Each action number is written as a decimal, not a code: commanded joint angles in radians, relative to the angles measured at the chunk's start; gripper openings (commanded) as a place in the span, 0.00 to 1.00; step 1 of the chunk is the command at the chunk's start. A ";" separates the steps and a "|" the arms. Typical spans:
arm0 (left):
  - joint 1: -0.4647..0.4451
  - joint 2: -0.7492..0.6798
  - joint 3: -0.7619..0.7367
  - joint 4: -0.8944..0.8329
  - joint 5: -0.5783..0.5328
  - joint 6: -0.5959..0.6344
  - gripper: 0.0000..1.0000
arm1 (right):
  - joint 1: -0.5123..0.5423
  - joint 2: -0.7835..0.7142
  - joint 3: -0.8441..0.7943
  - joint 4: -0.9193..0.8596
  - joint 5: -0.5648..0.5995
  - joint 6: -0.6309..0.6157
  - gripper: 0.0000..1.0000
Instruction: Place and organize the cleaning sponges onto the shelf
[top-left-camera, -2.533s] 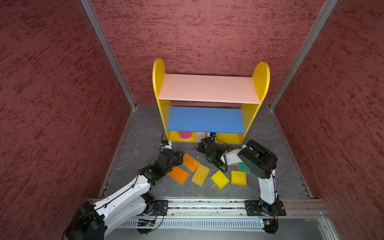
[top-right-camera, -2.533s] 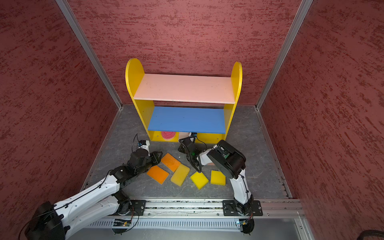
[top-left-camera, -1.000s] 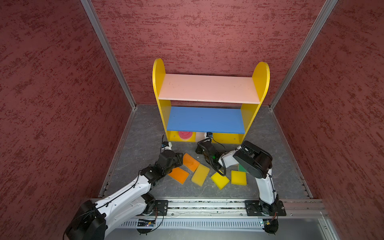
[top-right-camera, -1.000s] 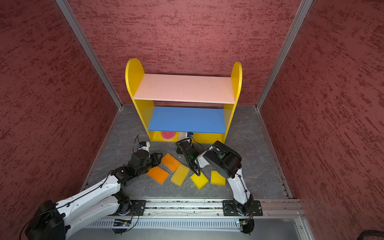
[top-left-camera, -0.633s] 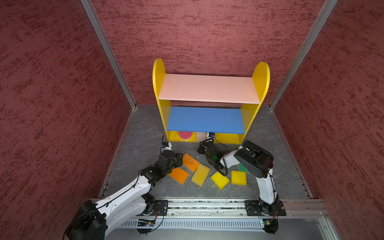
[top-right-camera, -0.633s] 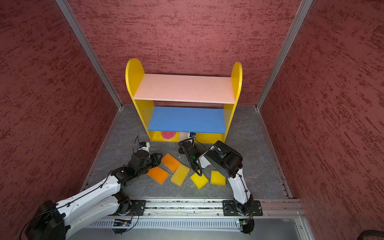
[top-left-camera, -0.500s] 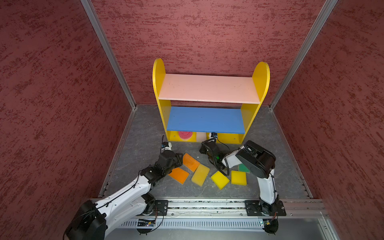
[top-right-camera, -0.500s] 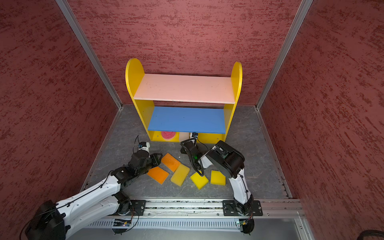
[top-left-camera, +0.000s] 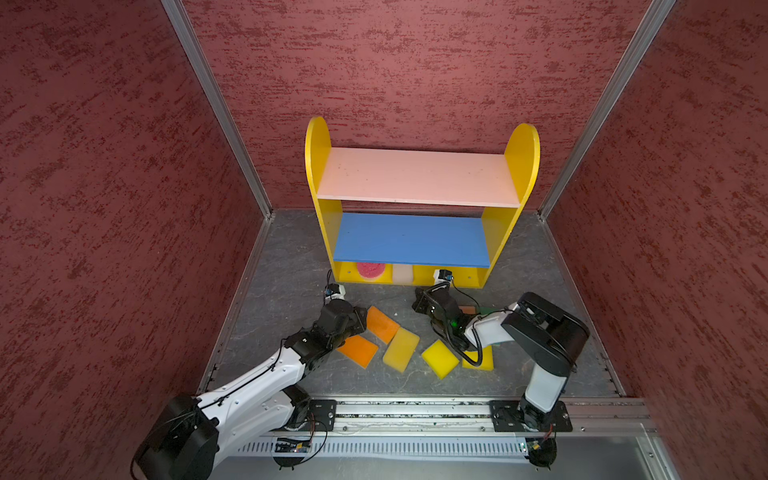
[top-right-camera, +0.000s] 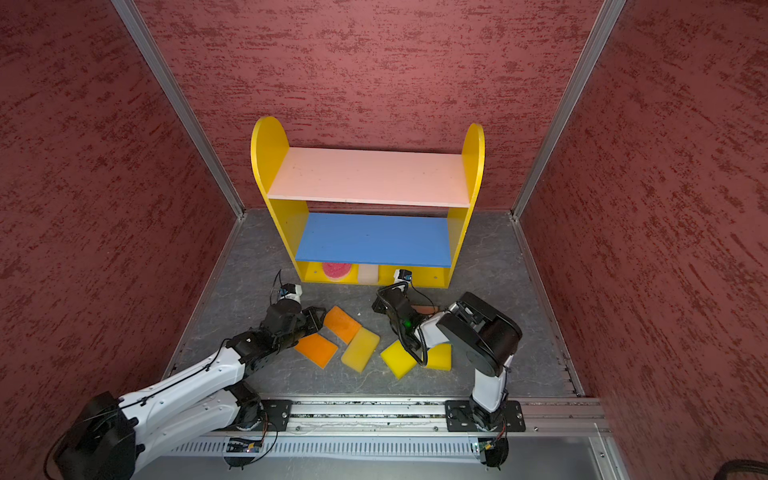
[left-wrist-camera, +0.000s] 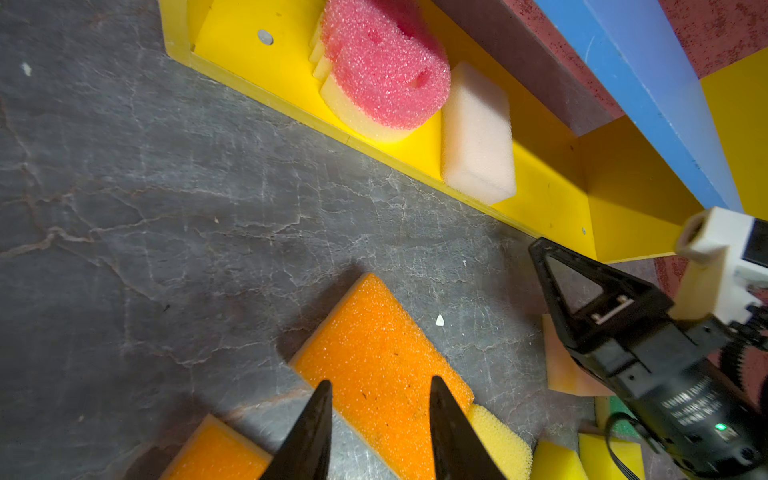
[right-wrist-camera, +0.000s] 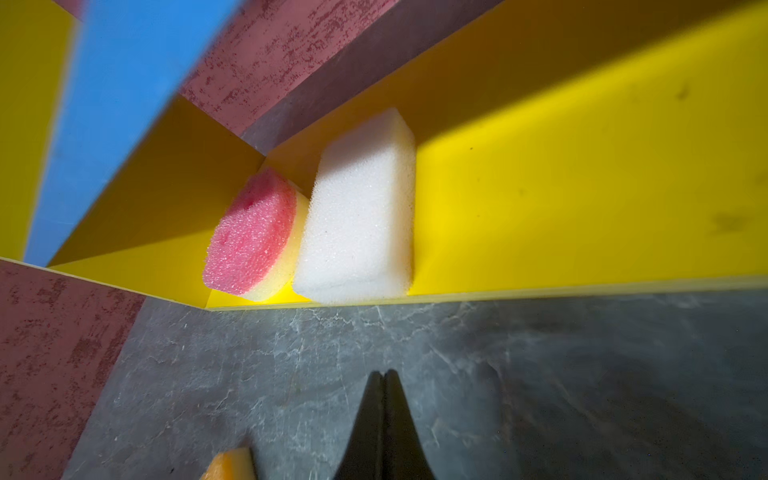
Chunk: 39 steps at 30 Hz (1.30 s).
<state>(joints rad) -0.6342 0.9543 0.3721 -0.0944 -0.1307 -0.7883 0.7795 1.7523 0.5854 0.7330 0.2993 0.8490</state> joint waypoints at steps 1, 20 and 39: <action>-0.001 0.043 0.037 0.070 0.037 0.034 0.34 | -0.005 -0.103 -0.009 -0.113 -0.002 0.034 0.05; -0.025 0.531 0.204 0.495 0.176 0.054 0.00 | -0.065 -0.459 -0.226 -0.387 -0.101 0.229 0.00; -0.092 0.815 0.400 0.517 0.031 0.031 0.00 | -0.129 -0.505 -0.323 -0.280 -0.149 0.212 0.00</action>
<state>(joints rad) -0.7185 1.7393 0.7475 0.4232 -0.0441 -0.7692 0.6594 1.2583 0.2729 0.4084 0.1719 1.0439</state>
